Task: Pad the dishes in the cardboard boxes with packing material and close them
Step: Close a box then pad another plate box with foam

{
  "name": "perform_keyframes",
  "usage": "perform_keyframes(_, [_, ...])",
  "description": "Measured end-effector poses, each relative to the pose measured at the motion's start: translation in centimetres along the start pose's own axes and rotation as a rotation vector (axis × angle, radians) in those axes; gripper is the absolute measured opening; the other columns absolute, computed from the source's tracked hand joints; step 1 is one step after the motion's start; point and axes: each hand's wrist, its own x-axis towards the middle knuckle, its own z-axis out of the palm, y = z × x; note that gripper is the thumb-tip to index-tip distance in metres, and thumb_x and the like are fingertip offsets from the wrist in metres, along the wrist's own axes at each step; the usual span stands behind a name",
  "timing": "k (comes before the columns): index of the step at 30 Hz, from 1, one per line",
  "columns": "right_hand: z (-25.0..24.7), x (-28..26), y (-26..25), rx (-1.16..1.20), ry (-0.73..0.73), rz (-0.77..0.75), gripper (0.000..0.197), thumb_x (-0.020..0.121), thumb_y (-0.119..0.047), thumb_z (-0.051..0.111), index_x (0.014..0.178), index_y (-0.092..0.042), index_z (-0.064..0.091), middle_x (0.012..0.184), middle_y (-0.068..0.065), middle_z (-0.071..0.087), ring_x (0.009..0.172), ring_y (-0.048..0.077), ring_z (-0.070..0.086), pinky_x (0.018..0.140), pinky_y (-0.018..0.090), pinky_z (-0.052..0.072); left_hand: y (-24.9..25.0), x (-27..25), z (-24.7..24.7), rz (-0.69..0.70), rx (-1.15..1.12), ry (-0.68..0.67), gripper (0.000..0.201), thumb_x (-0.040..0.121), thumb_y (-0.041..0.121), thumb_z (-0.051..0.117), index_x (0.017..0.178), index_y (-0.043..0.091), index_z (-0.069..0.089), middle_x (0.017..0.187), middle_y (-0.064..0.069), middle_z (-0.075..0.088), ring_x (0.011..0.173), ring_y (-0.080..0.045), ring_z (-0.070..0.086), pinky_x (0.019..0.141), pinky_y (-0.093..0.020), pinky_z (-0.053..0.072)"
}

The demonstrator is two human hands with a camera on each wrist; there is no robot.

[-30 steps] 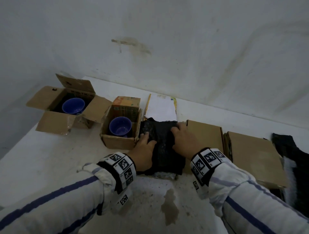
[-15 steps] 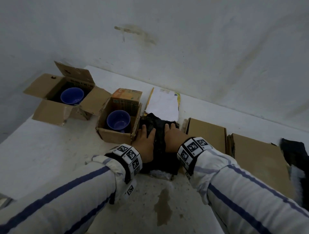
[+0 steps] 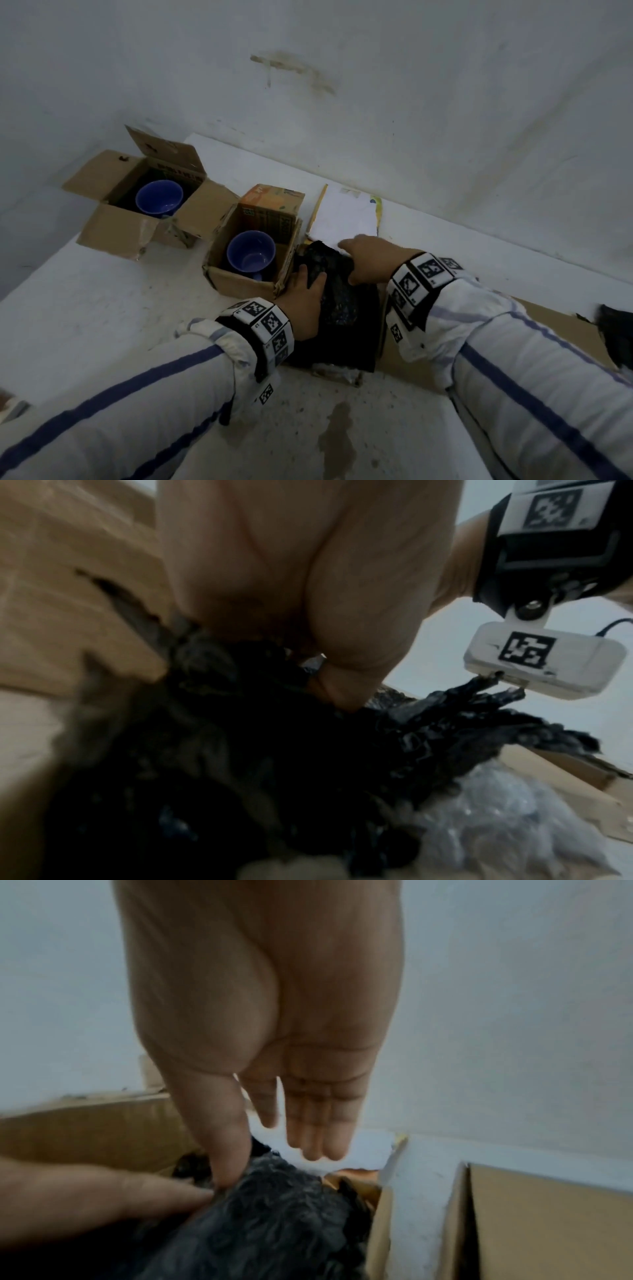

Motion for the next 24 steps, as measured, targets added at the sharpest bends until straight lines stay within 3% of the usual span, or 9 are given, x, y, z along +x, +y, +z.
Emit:
perform_keyframes(3, [0.9,1.2,-1.7,-0.041,-0.06,-0.061,0.067,0.091,-0.014,0.053,0.149,-0.014,0.019,0.137,0.014,0.032,0.116,0.033,0.05,0.093,0.038,0.047,0.0,0.1,0.4,-0.008,0.012,0.05,0.09,0.089,0.016,0.054,0.15,0.02,-0.013,0.155,-0.018,-0.019,0.145,-0.036,-0.007,0.118,-0.047,0.014])
perform_keyframes(5, [2.1,1.9,-2.5,-0.062,-0.091,-0.054,0.071,0.092,-0.017,0.052,0.151,-0.016,0.012,0.141,0.012,0.028,0.12,0.033,0.047,0.097,0.042,0.046,-0.1,0.3,0.8,0.01,-0.024,0.06,0.092,0.089,0.017,0.055,0.15,0.02,-0.013,0.155,-0.018,-0.021,0.145,-0.036,-0.008,0.118,-0.047,0.015])
perform_keyframes(11, [3.5,3.5,-3.2,-0.067,-0.033,-0.008,0.063,0.09,-0.024,0.052,0.146,-0.015,0.024,0.141,0.008,0.03,0.12,0.032,0.044,0.092,0.044,0.045,-0.6,0.6,1.7,0.048,-0.037,0.101,0.092,0.089,0.023,0.056,0.15,0.02,-0.013,0.154,-0.02,-0.022,0.145,-0.037,-0.012,0.119,-0.046,0.009])
perform_keyframes(14, [3.5,3.8,-3.1,-0.044,-0.042,-0.01,0.064,0.091,-0.025,0.051,0.147,-0.015,0.022,0.142,0.009,0.029,0.12,0.032,0.044,0.093,0.044,0.045,-0.6,0.4,1.6,0.041,-0.024,0.113,0.094,0.089,0.026,0.058,0.15,0.019,-0.013,0.155,-0.019,-0.022,0.145,-0.036,-0.012,0.117,-0.046,0.006])
perform_keyframes(19, [2.0,1.1,-1.4,0.074,-0.109,-0.082,0.086,0.083,-0.028,0.065,0.151,-0.022,0.011,0.147,0.008,0.026,0.126,0.029,0.043,0.098,0.042,0.046,-0.6,-0.4,0.9,0.058,-0.007,0.093,0.091,0.089,0.018,0.057,0.15,0.016,-0.01,0.154,-0.017,-0.025,0.145,-0.034,-0.014,0.118,-0.044,0.009])
perform_keyframes(21, [2.1,-0.9,-0.9,0.013,-0.106,-0.114,0.088,0.079,-0.037,0.07,0.149,-0.022,0.018,0.147,0.008,0.023,0.13,0.03,0.035,0.103,0.043,0.042,-0.8,-0.4,0.8,0.078,-0.034,0.087,0.09,0.089,0.012,0.056,0.15,0.015,-0.01,0.154,-0.015,-0.027,0.144,-0.033,-0.017,0.118,-0.042,0.011])
perform_keyframes(24, [2.9,-3.9,-0.6,-0.075,-0.052,-0.121,0.076,0.074,-0.048,0.071,0.136,-0.023,0.035,0.133,0.007,0.031,0.123,0.031,0.034,0.097,0.046,0.043,-1.2,-1.0,0.7,0.122,-0.02,0.107,0.085,0.091,0.01,0.054,0.151,0.012,-0.008,0.155,-0.014,-0.024,0.145,-0.033,-0.016,0.119,-0.041,0.011])
